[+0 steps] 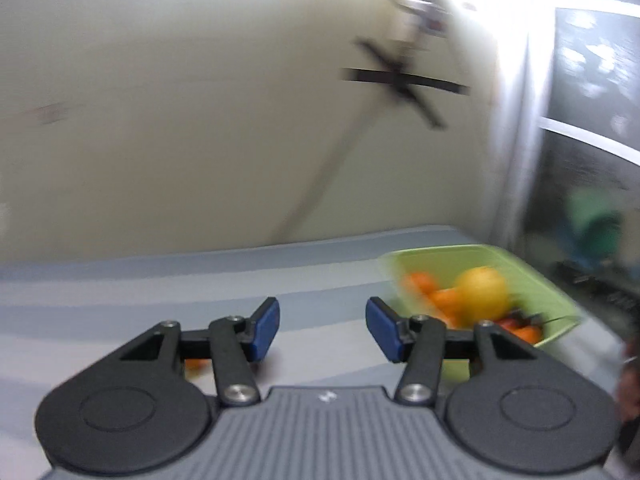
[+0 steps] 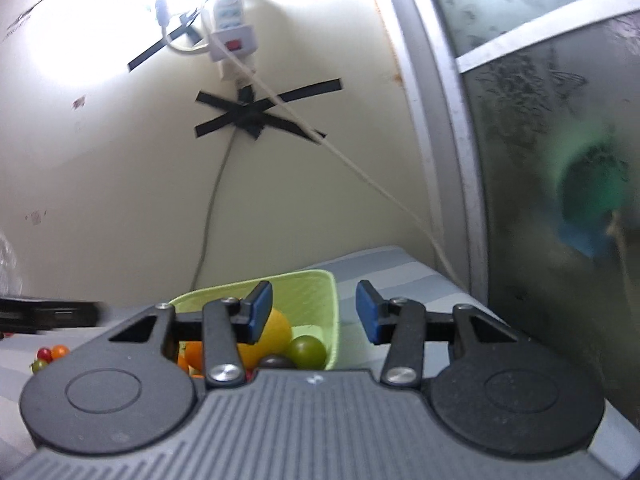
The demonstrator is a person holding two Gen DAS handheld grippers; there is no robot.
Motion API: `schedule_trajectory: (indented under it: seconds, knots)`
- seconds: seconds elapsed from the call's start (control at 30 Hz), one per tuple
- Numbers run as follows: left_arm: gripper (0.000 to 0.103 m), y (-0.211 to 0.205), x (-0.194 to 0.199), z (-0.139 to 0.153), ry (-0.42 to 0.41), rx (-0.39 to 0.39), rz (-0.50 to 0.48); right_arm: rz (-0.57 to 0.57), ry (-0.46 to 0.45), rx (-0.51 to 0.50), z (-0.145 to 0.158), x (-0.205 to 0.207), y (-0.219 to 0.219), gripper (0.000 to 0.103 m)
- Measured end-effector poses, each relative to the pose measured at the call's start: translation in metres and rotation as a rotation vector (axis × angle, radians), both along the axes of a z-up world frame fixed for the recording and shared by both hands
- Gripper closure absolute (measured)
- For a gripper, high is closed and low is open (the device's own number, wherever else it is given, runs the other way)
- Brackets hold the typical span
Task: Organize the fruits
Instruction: 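Carry both tomatoes into the green basket and open both tools, then withdraw both open tools from the basket back to the fruit pile, then grasp a green tomato with the left tool while the right tool grasps a dark cherry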
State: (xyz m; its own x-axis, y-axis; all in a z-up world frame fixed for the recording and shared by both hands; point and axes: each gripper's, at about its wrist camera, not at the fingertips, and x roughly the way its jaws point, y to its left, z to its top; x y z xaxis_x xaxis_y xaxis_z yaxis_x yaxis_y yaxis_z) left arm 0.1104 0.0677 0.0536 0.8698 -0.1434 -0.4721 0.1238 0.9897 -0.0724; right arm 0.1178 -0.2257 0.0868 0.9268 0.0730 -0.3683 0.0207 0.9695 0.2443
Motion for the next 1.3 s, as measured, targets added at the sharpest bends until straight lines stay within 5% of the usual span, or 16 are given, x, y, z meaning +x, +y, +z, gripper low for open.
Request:
schedule_trajectory:
  seconds: [0.17, 0.3, 0.5, 0.7, 0.97, 1.17, 1.3]
  knots:
    - [0.054, 0.081, -0.029, -0.019, 0.088, 0.059, 0.212, -0.004, -0.017, 0.004, 0.004, -0.006, 0.003, 0.056]
    - [0.054, 0.115, -0.038, -0.035, 0.143, 0.043, 0.28, 0.05, -0.027, -0.003, 0.013, -0.01, 0.022, 0.057]
    - [0.054, 0.091, -0.025, -0.036, 0.108, 0.022, 0.182, 0.286, 0.003, 0.011, 0.024, -0.016, 0.084, 0.059]
    - [0.054, 0.06, 0.006, -0.039, 0.088, 0.069, 0.12, 0.483, 0.137, 0.001, 0.009, 0.003, 0.151, 0.068]
    - [0.062, 0.053, 0.021, -0.052, 0.125, 0.059, 0.111, 0.572, 0.206, -0.102, -0.008, 0.049, 0.205, 0.068]
    - [0.075, 0.062, 0.028, -0.056, 0.168, 0.003, 0.105, 0.591, 0.268, -0.061, -0.021, 0.077, 0.219, 0.066]
    - [0.079, 0.057, 0.026, -0.057, 0.159, 0.031, 0.104, 0.598, 0.345, -0.06, -0.03, 0.088, 0.228, 0.066]
